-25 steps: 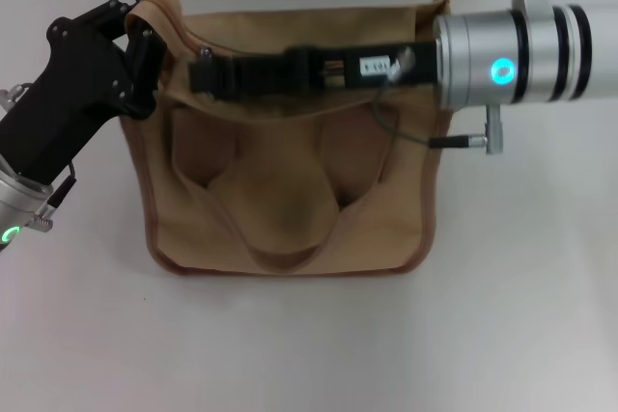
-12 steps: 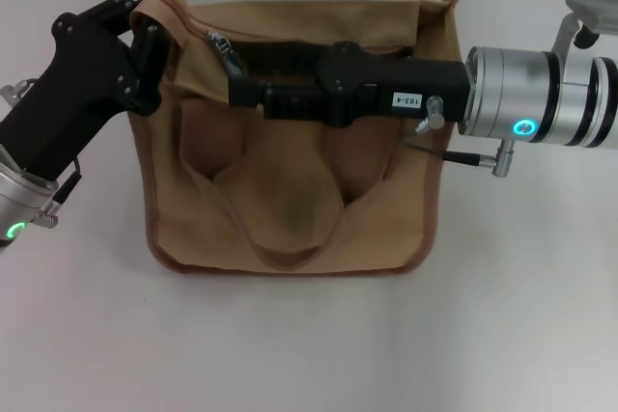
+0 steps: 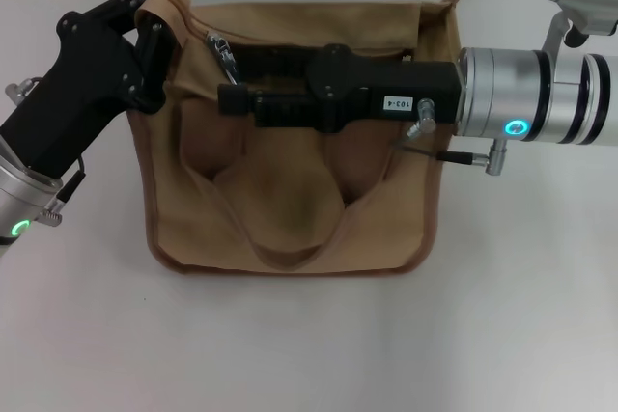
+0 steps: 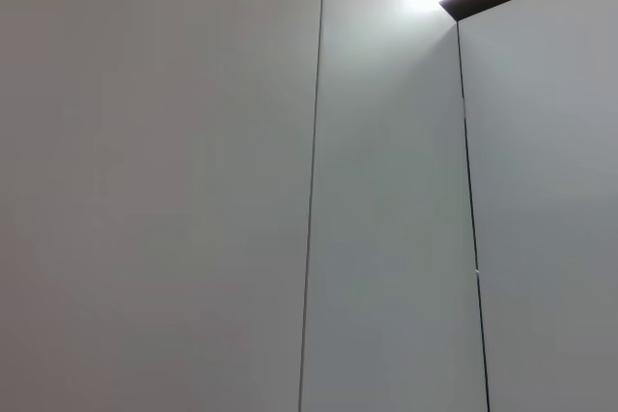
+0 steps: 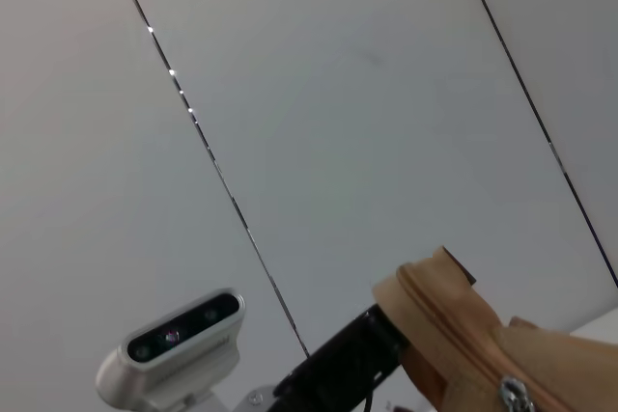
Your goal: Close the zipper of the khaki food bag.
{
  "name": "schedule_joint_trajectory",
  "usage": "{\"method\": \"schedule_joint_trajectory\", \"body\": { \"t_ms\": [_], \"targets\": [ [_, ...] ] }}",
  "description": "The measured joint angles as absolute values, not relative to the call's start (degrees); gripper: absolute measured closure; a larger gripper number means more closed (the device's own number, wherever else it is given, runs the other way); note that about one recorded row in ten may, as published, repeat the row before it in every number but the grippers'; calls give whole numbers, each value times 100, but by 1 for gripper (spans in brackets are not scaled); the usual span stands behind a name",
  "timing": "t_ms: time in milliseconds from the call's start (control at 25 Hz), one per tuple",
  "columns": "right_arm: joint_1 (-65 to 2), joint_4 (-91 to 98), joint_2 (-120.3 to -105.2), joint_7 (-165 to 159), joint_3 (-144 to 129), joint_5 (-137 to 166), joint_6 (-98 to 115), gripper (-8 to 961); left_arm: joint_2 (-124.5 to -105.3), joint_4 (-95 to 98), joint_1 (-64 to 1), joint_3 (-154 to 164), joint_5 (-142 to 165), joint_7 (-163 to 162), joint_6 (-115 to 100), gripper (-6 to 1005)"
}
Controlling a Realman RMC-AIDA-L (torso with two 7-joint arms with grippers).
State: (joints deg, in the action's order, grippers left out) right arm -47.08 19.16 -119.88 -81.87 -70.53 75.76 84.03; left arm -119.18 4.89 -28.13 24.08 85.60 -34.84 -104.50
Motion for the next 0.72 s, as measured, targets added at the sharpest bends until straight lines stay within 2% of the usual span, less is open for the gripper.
{"method": "schedule_joint_trajectory", "body": {
  "t_ms": [720],
  "targets": [
    [-4852,1888,-11988,-8246,-7365,7346,8338,243,-11918,457,-2812,2408,8560,-3471,-10480,925]
  ]
}}
